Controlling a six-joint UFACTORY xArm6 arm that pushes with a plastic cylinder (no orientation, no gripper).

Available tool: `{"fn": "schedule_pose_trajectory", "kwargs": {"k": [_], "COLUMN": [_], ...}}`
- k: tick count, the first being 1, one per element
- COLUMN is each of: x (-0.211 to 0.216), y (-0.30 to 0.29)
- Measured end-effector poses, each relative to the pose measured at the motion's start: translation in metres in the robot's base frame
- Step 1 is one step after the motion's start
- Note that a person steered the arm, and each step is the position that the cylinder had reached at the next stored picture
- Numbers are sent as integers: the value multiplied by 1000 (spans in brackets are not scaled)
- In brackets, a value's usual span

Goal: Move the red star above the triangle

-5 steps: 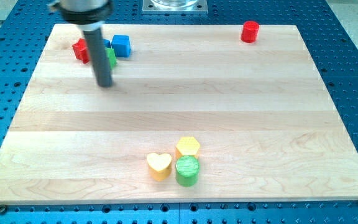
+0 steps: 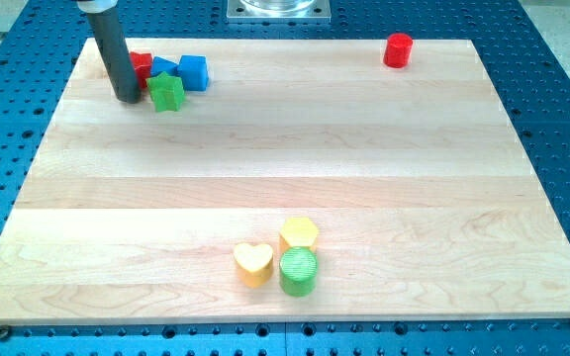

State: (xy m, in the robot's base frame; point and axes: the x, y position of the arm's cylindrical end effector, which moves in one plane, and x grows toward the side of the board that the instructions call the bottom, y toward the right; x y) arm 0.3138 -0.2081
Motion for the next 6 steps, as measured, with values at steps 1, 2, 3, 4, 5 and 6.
{"fn": "schedule_pose_trajectory", "kwargs": {"k": [1, 2, 3, 4, 5, 6], "x": [0, -5, -39, -66, -83, -72], "y": [-3, -7, 6, 13, -13, 92]}}
